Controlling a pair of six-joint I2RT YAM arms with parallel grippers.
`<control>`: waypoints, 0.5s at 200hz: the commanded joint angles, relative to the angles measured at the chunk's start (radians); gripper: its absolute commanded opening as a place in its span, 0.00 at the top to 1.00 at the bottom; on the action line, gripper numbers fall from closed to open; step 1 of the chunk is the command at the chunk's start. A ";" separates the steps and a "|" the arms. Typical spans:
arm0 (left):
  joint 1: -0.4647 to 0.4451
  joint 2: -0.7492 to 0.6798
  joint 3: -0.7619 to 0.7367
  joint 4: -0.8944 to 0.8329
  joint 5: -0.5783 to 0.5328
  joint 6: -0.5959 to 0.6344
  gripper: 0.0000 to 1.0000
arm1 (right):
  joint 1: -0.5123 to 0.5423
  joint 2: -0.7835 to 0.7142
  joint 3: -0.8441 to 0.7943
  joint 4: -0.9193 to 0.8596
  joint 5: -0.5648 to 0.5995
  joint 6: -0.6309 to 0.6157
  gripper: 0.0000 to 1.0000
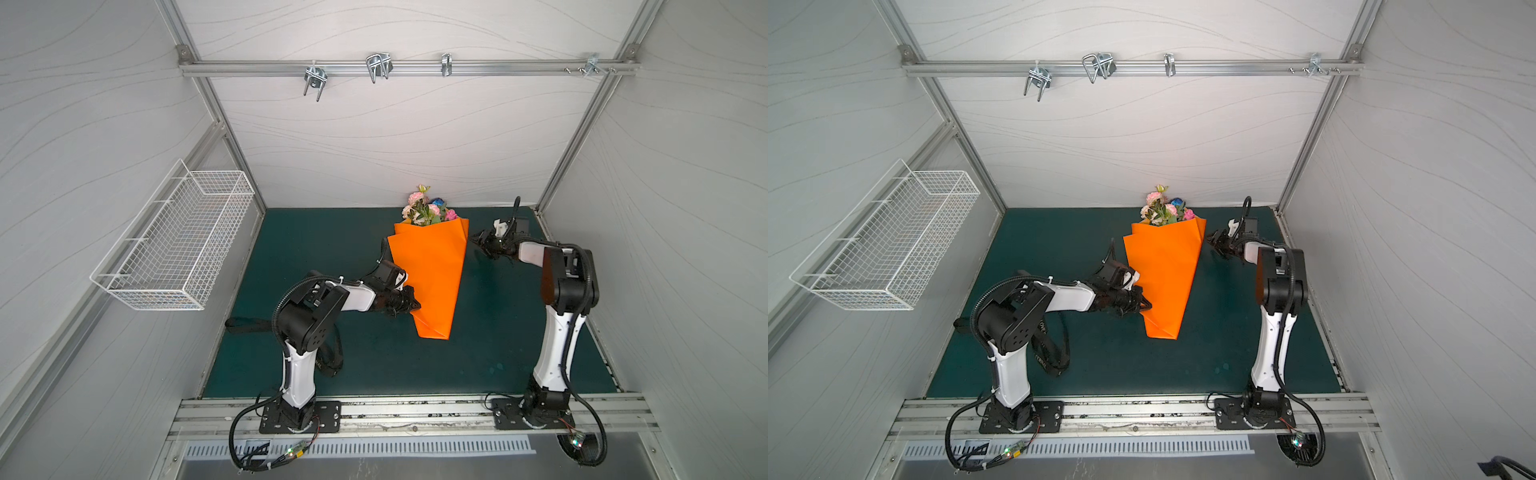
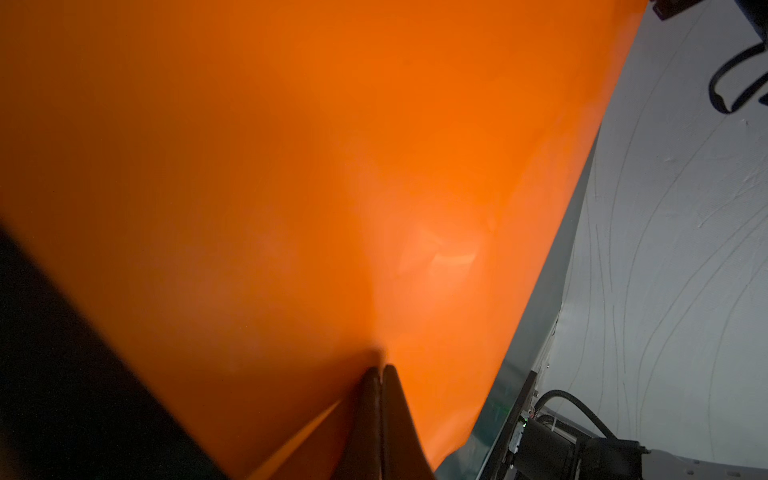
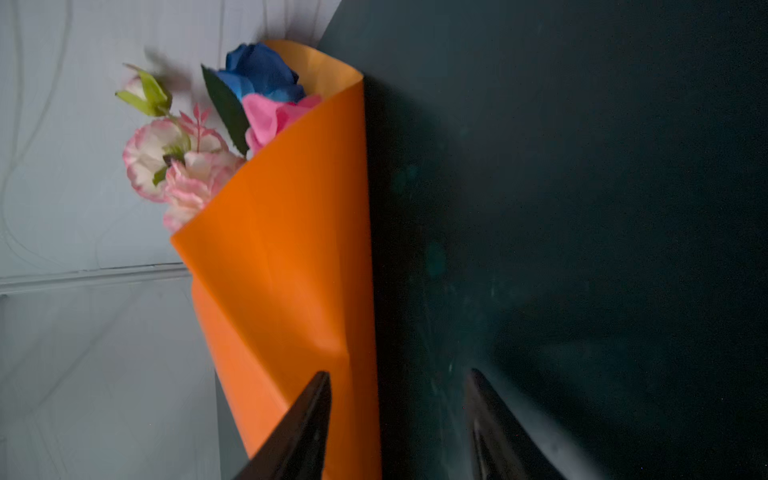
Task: Tie the bouquet of fake flowers
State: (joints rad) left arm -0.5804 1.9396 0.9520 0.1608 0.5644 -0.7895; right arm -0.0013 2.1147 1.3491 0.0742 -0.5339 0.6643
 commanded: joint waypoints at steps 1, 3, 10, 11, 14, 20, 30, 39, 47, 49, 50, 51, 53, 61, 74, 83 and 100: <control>0.004 0.038 0.024 -0.043 -0.027 0.000 1.00 | 0.010 -0.152 -0.115 -0.063 0.022 -0.045 0.43; 0.005 0.039 0.024 -0.042 -0.027 0.000 1.00 | 0.010 -0.162 -0.130 -0.059 0.020 -0.044 0.43; 0.005 0.039 0.024 -0.040 -0.025 -0.002 1.00 | 0.015 -0.191 -0.180 -0.049 0.013 -0.042 0.42; 0.005 0.039 0.024 -0.040 -0.025 -0.001 1.00 | 0.017 -0.195 -0.186 -0.048 0.012 -0.042 0.42; 0.005 0.038 0.024 -0.037 -0.025 -0.002 1.00 | 0.018 -0.206 -0.204 -0.042 0.009 -0.039 0.42; 0.005 0.039 0.025 -0.037 -0.025 -0.003 1.00 | 0.030 -0.225 -0.245 -0.031 0.005 -0.042 0.42; 0.005 0.036 0.024 -0.037 -0.023 -0.003 1.00 | 0.050 -0.251 -0.300 -0.012 0.003 -0.045 0.39; 0.005 0.032 0.022 -0.037 -0.024 -0.002 1.00 | 0.074 -0.266 -0.342 0.011 -0.001 -0.045 0.36; 0.004 0.030 0.022 -0.038 -0.025 -0.002 1.00 | 0.094 -0.273 -0.375 0.036 -0.008 -0.040 0.34; 0.005 0.030 0.021 -0.038 -0.024 -0.002 1.00 | 0.098 -0.274 -0.381 0.042 -0.009 -0.038 0.33; 0.005 0.030 0.021 -0.040 -0.025 -0.002 1.00 | 0.100 -0.274 -0.384 0.046 -0.009 -0.037 0.33; 0.005 0.030 0.022 -0.040 -0.025 -0.002 1.00 | 0.103 -0.273 -0.387 0.049 -0.011 -0.036 0.32; 0.005 0.030 0.022 -0.039 -0.023 -0.001 1.00 | 0.109 -0.271 -0.392 0.055 -0.013 -0.033 0.32; 0.005 0.031 0.021 -0.040 -0.024 -0.001 1.00 | 0.130 -0.264 -0.407 0.076 -0.021 -0.027 0.31; 0.004 0.034 0.018 -0.036 -0.026 -0.006 1.00 | 0.163 -0.242 -0.407 0.088 -0.028 -0.025 0.30; 0.005 0.035 0.017 -0.033 -0.024 -0.009 1.00 | 0.180 -0.224 -0.403 0.094 -0.028 -0.022 0.30; 0.005 0.033 0.016 -0.031 -0.025 -0.011 0.99 | 0.194 -0.194 -0.394 0.110 -0.025 -0.007 0.31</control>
State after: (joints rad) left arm -0.5804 1.9404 0.9535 0.1581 0.5652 -0.7929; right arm 0.1680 1.8702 0.9470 0.1490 -0.5529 0.6395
